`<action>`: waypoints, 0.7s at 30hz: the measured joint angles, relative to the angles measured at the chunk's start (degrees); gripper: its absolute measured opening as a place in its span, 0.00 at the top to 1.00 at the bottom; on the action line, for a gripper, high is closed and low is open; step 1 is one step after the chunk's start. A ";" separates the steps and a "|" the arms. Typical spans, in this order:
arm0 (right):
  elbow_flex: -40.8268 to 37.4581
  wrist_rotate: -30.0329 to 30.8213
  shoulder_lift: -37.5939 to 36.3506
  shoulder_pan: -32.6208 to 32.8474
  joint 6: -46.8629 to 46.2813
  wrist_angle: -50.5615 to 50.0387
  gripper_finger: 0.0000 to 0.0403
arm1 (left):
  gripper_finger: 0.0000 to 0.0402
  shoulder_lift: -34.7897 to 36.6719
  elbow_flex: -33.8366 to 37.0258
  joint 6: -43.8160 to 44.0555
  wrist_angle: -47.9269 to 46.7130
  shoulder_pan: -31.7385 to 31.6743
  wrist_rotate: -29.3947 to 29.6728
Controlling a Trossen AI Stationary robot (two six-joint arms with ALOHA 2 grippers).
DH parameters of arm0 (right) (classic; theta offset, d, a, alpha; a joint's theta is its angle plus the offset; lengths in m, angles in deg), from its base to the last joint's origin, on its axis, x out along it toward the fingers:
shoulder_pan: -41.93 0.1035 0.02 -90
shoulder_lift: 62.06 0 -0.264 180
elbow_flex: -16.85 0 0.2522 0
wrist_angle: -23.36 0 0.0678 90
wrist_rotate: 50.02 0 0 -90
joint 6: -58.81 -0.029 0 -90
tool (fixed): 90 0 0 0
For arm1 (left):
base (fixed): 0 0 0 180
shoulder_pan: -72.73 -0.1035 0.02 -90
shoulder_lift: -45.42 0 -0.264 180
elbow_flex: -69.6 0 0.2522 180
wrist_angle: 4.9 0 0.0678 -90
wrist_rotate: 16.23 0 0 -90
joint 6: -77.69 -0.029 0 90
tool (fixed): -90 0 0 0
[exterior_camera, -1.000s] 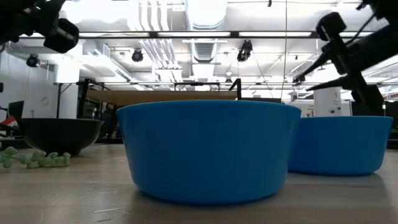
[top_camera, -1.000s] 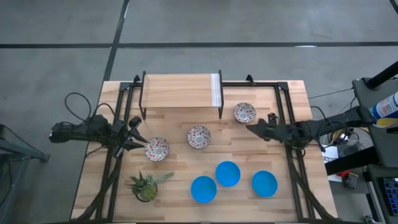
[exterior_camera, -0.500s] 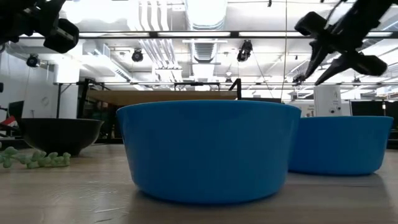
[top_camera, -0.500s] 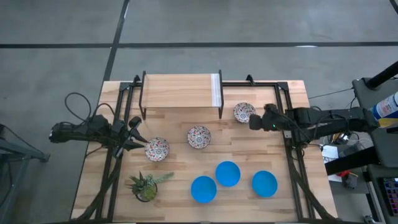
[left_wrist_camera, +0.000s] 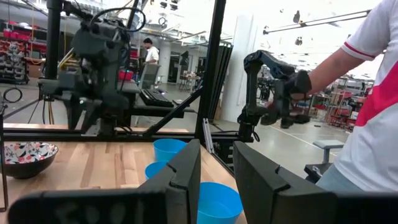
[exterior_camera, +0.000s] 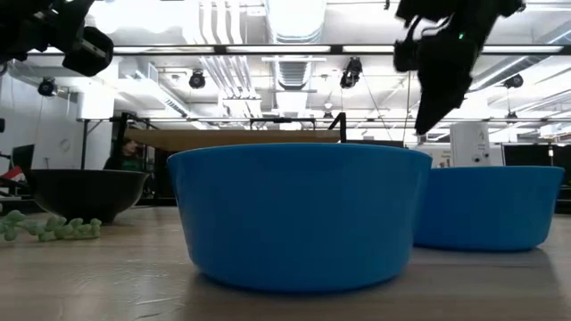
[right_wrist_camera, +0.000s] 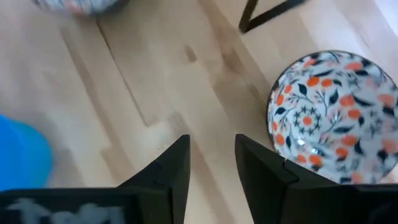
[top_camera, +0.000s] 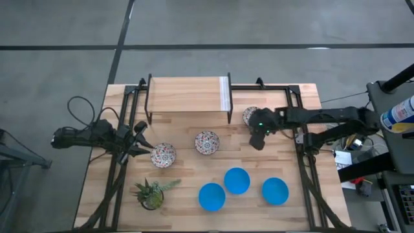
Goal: Pick & Place Mini bowls
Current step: Put the white patterned bowl on the shelf
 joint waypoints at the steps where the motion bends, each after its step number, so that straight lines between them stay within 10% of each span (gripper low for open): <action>1: 0.43 1.07 1.57 0.00 1.84 -0.52 0.71 | 0.78 0.00 0.00 0.00 -0.02 0.02 0.00; 7: 2.73 11.57 9.54 -0.06 7.82 -2.44 0.72 | 0.78 0.00 0.02 0.00 -0.01 0.00 0.01; 21: 2.88 11.51 17.98 -3.23 14.50 -2.26 0.69 | 0.78 0.00 0.02 0.00 -0.02 0.02 0.02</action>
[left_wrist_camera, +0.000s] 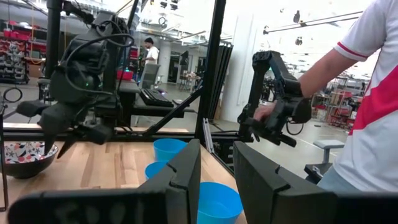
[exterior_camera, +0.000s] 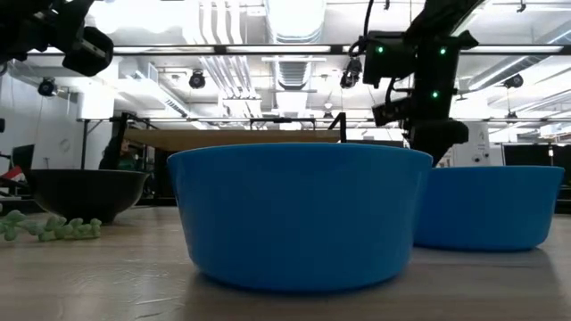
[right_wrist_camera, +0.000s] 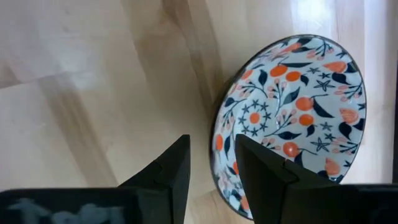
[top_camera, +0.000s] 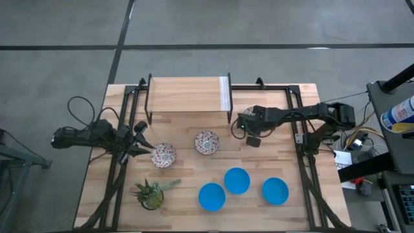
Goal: Pick & Place Mini bowls
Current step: Put the white patterned bowl on the shelf
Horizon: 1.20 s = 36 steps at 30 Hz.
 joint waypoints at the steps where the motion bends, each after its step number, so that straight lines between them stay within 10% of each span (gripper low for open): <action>1: -0.01 0.00 0.17 -0.41 0.67 0.05 0.69 | 0.78 0.00 -0.02 0.00 0.00 0.00 0.00; 36: -0.34 -3.65 2.82 -7.76 5.31 5.25 0.82 | 0.78 0.00 0.00 0.00 -0.02 0.00 0.00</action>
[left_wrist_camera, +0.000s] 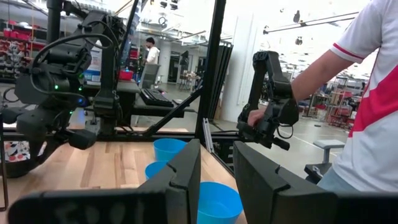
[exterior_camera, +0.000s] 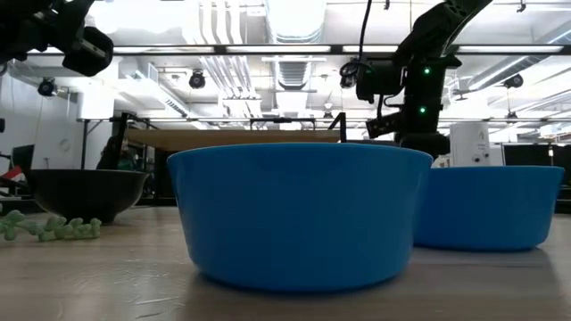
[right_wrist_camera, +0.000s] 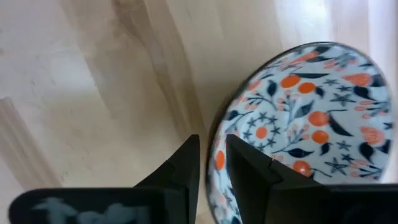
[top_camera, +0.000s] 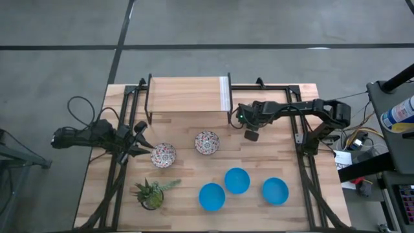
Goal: Pick & Place Mini bowls
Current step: Put the white patterned bowl on the shelf
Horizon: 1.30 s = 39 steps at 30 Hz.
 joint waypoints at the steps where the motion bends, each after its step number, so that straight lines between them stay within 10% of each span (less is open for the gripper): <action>1: -0.02 -0.04 0.35 0.04 0.00 0.12 0.83 | 0.78 0.00 -0.02 0.00 0.04 -0.02 0.00; 39: 16.47 -1.03 -3.99 0.85 -7.55 -19.71 0.97 | 0.78 0.00 -0.02 0.00 0.02 0.00 0.00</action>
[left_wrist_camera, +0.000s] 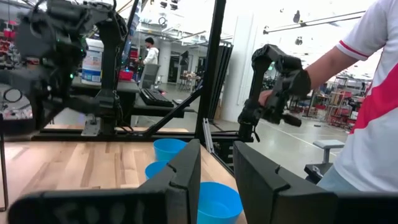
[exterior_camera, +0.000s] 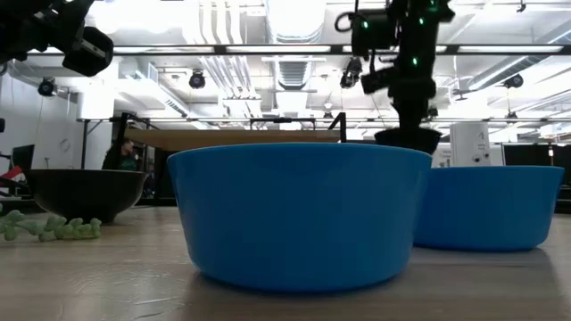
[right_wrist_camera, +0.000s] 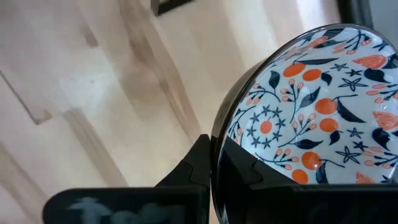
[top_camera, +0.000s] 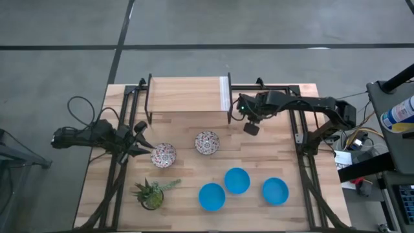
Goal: Pick & Place Mini bowls
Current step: Put the white patterned bowl on the shelf
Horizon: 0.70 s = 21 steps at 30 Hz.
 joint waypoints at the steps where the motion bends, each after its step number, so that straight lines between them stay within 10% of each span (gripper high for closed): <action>1: 1.54 0.08 0.00 0.13 -0.01 -0.91 0.97 | 0.78 0.00 0.00 0.00 -0.02 0.00 -0.02; 21: 22.91 6.41 3.74 3.00 9.23 -5.43 0.97 | 0.78 0.00 0.01 0.00 0.00 -0.01 -0.02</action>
